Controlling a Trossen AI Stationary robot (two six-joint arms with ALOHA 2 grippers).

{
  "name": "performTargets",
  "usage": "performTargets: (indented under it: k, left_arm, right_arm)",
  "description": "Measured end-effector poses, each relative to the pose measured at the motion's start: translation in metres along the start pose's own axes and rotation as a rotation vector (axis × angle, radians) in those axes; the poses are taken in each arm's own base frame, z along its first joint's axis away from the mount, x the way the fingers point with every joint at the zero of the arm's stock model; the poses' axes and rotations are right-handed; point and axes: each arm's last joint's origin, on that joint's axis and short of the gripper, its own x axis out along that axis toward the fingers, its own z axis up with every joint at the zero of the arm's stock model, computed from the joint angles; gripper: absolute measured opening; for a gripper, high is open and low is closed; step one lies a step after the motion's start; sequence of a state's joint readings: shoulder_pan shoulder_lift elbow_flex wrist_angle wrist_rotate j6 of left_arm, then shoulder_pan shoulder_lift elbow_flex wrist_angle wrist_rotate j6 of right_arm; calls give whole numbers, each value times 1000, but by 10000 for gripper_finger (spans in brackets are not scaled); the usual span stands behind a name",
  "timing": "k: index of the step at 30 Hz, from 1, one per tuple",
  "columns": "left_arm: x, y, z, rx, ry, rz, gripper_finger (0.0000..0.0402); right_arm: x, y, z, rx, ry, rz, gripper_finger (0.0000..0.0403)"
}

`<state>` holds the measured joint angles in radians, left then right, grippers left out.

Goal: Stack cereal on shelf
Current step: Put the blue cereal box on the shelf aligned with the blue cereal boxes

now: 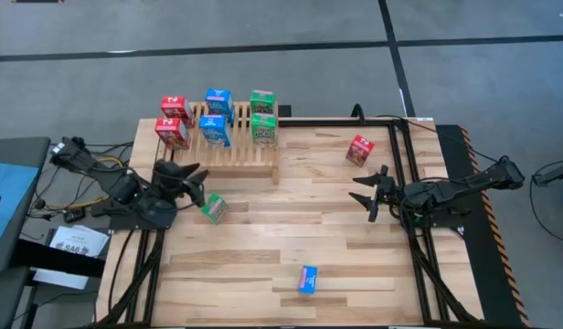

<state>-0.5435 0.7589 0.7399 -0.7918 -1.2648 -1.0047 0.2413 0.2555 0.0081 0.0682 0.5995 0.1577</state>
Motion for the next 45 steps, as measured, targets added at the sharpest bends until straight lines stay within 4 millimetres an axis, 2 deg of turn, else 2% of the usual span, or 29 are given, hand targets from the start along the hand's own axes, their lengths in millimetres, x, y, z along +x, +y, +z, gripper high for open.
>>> performTargets:
  k: [7, 12, 23, 30, 39, 42, 45]
  left_arm:
    - [-4, -14, 5, -5, 43, -126, 250]
    - [-7, -32, 10, 18, 37, -245, 279]
    - [-13, -64, 13, 59, 24, -480, 281]
    - [-14, -69, 9, 72, 58, -543, 281]
    - [-18, -75, 14, 101, 61, -725, 281]
    - [-19, -77, 16, 123, 40, -756, 281]
    - [-19, -77, 19, 141, 11, -760, 281]
  right_arm:
    - [0, 0, 0, 0, 0, 0, 272]
    - [0, 0, 0, 0, 0, 0, 272]
    - [0, 0, 0, 0, 0, 0, 272]
    - [0, 0, 0, 0, 0, 0, 272]
    - [0, -1, 1, 8, -13, -29, 272]
    - [1, -2, 4, 42, -38, -33, 272]
    - [0, -1, 9, 205, -87, -9, 272]
